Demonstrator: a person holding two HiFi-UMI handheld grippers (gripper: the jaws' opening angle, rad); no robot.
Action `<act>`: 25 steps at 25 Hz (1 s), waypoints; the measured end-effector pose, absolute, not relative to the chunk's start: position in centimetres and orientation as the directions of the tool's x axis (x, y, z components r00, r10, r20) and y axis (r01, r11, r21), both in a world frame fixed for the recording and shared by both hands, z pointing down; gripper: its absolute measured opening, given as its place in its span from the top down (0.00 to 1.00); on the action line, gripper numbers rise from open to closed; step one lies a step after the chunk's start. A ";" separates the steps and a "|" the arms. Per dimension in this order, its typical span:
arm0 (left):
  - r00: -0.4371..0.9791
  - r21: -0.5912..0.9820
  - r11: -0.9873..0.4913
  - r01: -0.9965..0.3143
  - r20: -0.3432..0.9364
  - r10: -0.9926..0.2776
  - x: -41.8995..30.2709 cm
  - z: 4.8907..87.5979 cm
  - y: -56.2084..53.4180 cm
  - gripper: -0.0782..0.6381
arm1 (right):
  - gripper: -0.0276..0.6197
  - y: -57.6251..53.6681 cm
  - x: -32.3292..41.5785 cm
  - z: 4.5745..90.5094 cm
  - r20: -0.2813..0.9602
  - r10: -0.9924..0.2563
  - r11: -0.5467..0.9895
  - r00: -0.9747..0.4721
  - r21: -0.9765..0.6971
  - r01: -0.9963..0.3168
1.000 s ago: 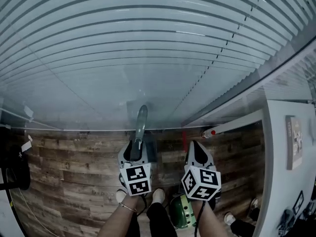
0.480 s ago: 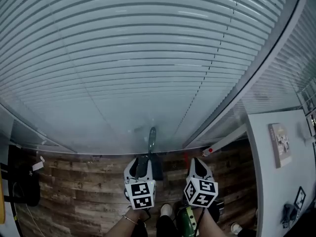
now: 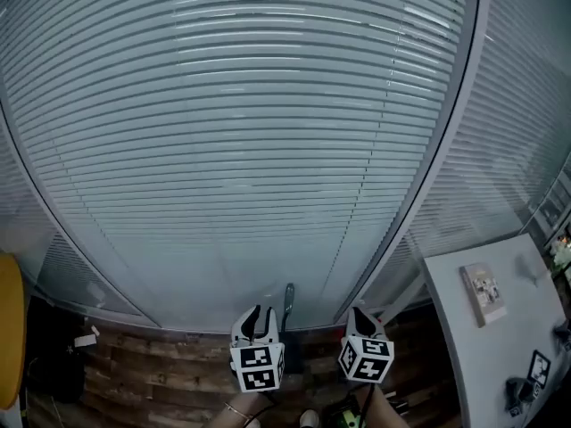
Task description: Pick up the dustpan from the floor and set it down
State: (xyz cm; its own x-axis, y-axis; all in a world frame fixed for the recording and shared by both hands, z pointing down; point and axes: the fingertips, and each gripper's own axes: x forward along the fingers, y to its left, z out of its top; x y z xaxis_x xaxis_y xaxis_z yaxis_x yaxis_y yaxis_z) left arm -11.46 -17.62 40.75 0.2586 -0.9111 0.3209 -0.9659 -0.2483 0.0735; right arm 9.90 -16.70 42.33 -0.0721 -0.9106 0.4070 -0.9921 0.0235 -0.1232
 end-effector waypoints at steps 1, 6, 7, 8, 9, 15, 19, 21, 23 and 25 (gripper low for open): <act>0.257 0.067 -0.248 -0.966 0.305 -0.917 -11.6 39.7 -17.7 0.75 | 0.91 -17.1 9.7 41.5 0.394 -0.916 0.031 -0.077 -0.121 -0.992; 0.243 0.047 -0.239 -0.970 0.231 -0.942 -12.8 34.3 -17.9 0.81 | 0.91 -17.8 8.9 36.7 0.346 -0.933 0.058 -0.100 -0.130 -0.990; 0.239 0.045 -0.235 -0.971 0.219 -0.946 -13.2 33.6 -17.7 0.83 | 0.91 -17.7 8.7 36.2 0.341 -0.934 0.064 -0.106 -0.131 -0.989; 0.234 0.043 -0.230 -0.972 0.208 -0.950 -13.5 33.0 -17.5 0.84 | 0.91 -17.6 8.6 35.7 0.337 -0.935 0.072 -0.112 -0.128 -0.989; 0.228 0.043 -0.224 -0.974 0.197 -0.954 -13.8 32.4 -17.4 0.86 | 0.91 -17.5 8.4 35.3 0.332 -0.936 0.082 -0.119 -0.123 -0.989; 0.205 0.075 -0.195 -0.978 0.167 -0.964 -15.4 31.0 -17.3 0.87 | 0.91 -17.7 7.5 34.2 0.326 -0.934 0.120 -0.146 -0.099 -0.988; 0.203 0.082 -0.192 -0.978 0.156 -0.967 -15.7 30.3 -17.1 0.87 | 0.91 -17.5 6.5 33.1 0.332 -0.930 0.150 -0.154 -0.040 -0.988; 0.205 0.081 -0.194 -0.978 0.157 -0.966 -15.6 30.0 -17.0 0.87 | 0.91 -17.4 6.3 32.7 0.337 -0.929 0.153 -0.156 -0.036 -0.988; 0.210 0.081 -0.199 -0.977 0.164 -0.964 -15.4 30.1 -17.1 0.87 | 0.91 -17.4 6.4 32.8 0.341 -0.927 0.150 -0.157 -0.048 -0.988; 0.213 0.075 -0.203 -0.976 0.176 -0.961 -15.2 30.5 -17.0 0.87 | 0.91 -17.3 6.5 33.2 0.345 -0.926 0.144 -0.154 -0.056 -0.988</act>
State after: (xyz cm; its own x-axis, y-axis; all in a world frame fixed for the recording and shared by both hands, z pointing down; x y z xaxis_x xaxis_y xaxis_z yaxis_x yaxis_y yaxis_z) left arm -15.23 -17.03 30.54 0.2129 -0.9611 0.1758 -0.9764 -0.2025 0.0754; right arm 6.54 -17.28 33.17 -0.1544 -0.9259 0.3449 -0.9880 0.1440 -0.0556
